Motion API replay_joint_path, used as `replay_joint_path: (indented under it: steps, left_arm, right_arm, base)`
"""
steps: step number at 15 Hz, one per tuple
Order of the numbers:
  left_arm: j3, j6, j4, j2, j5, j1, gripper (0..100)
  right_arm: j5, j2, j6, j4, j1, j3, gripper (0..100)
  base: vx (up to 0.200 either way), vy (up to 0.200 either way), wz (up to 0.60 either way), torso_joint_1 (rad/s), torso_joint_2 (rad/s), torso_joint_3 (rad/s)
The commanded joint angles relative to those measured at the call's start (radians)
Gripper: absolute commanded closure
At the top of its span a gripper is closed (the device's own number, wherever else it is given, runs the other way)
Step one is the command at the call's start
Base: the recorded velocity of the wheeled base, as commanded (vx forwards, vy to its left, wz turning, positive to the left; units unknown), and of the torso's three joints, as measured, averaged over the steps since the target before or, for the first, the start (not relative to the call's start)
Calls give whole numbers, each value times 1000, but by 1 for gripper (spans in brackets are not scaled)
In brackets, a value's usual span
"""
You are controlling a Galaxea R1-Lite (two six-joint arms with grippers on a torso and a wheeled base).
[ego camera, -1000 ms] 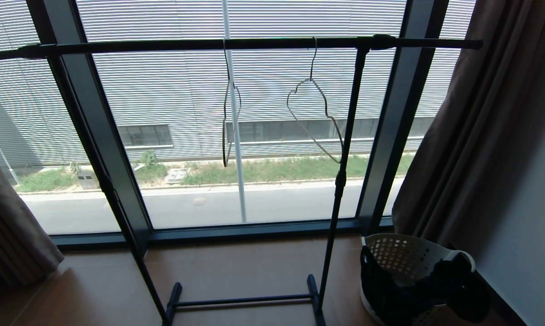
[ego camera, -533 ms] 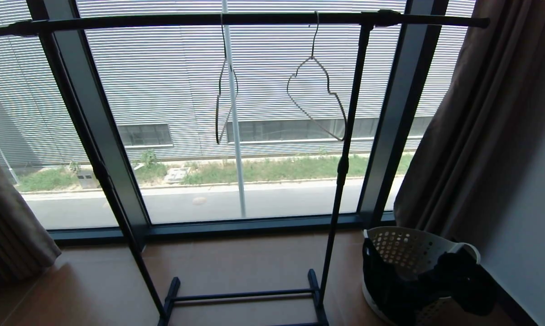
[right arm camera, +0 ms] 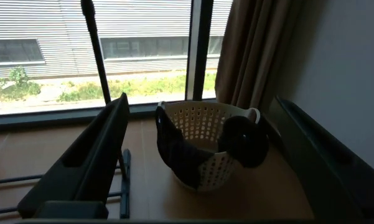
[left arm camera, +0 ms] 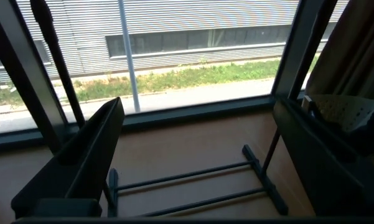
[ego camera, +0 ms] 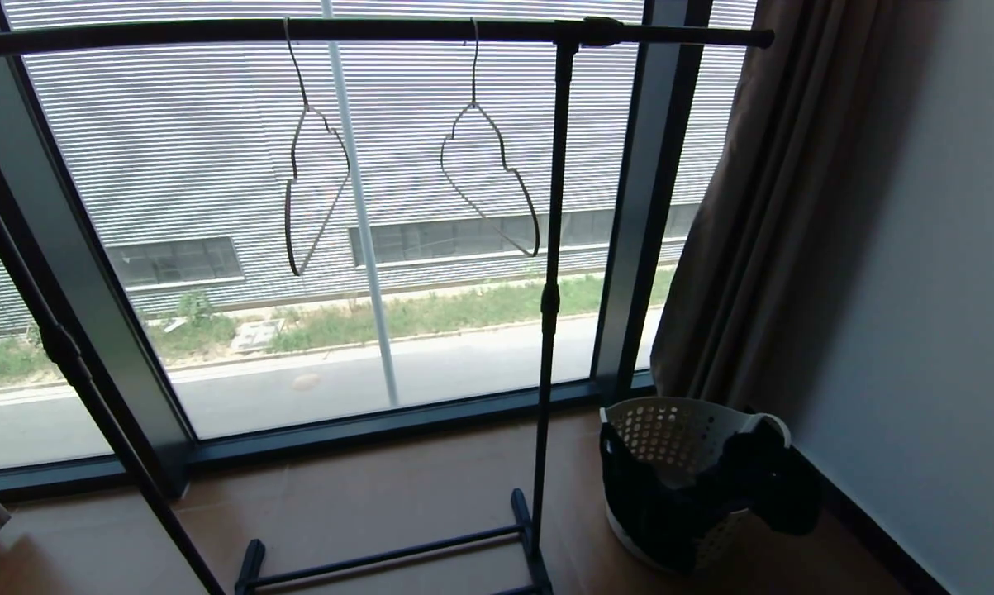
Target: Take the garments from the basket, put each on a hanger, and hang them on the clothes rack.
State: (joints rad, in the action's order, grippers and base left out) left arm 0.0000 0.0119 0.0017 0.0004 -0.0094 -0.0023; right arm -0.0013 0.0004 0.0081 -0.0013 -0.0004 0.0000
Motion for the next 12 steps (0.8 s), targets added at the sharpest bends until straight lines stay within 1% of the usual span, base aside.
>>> replay_joint_path:
  steps: [1,7,12]
  left_arm:
    - [0,0,0,1,0,1,0]
    - [0,0,0,1,0,1,0]
    - [0,0,0,1,0,1,0]
  right_arm:
    - [0,0,0,0,0,0,0]
    - [0,0,0,0,-1,0,0]
    - [0,0,0,0,0,0,0]
  base:
    - [0,-200,0,12,-2,2]
    - [0,-200,0,2,1,3]
    - [200,0,0,1,1,5]
